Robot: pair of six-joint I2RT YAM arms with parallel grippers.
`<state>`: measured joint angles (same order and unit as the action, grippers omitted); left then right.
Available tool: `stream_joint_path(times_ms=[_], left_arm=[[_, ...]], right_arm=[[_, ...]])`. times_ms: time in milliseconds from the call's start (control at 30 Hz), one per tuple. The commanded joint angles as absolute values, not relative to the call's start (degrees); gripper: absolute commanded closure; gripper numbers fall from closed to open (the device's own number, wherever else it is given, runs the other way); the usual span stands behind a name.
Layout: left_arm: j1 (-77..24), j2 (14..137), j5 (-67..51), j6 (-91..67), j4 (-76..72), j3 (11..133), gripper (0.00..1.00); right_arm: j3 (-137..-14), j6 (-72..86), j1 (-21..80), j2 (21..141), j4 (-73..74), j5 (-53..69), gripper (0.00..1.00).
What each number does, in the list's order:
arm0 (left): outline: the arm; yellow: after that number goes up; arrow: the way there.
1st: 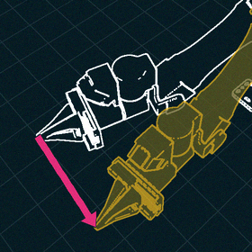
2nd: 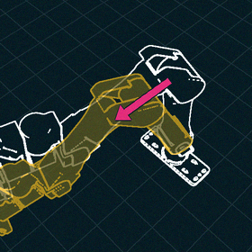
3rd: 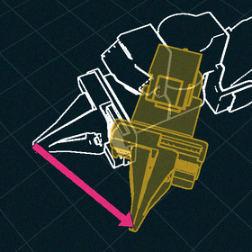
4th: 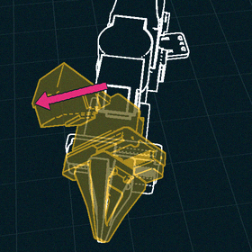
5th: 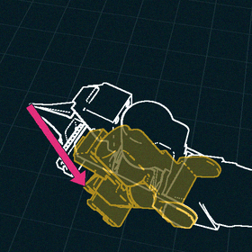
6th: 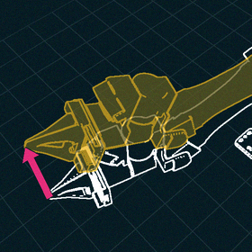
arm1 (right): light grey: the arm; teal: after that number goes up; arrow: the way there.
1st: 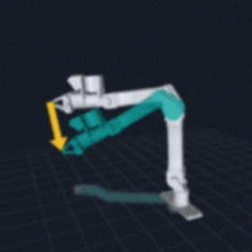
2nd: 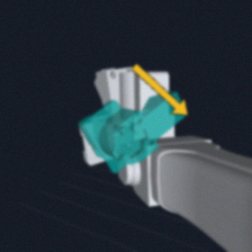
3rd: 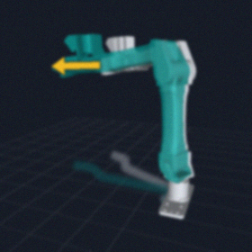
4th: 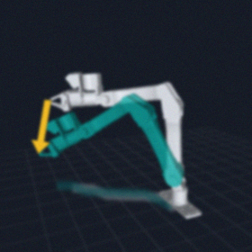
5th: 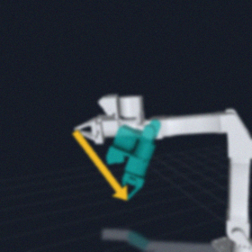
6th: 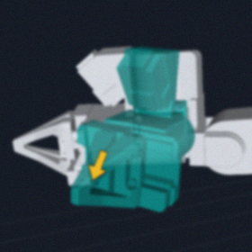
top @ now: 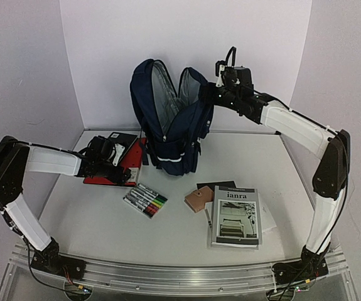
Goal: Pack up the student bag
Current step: Pick up the files from the center of the board.
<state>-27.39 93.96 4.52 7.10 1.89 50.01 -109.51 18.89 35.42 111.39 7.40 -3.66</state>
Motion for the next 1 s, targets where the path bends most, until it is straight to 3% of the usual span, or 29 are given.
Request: stream_joint_path(times_ms=[0, 733, 967], left_arm=[[-30.4, 93.3, 10.5, 13.8, -6.4, 47.4, 0.06], [-33.0, 97.2, 13.6, 28.8, -10.3, 42.3, 0.10], [-33.7, 99.5, 20.1, 32.4, -23.1, 40.3, 0.18]], right_arm=[[-111.4, 19.7, 35.8, 112.0, 8.5, -1.4, 1.00], [-111.7, 19.6, 35.8, 110.9, 8.4, -1.0, 1.00], [-111.9, 19.7, 35.8, 111.2, 8.4, -0.9, 1.00]])
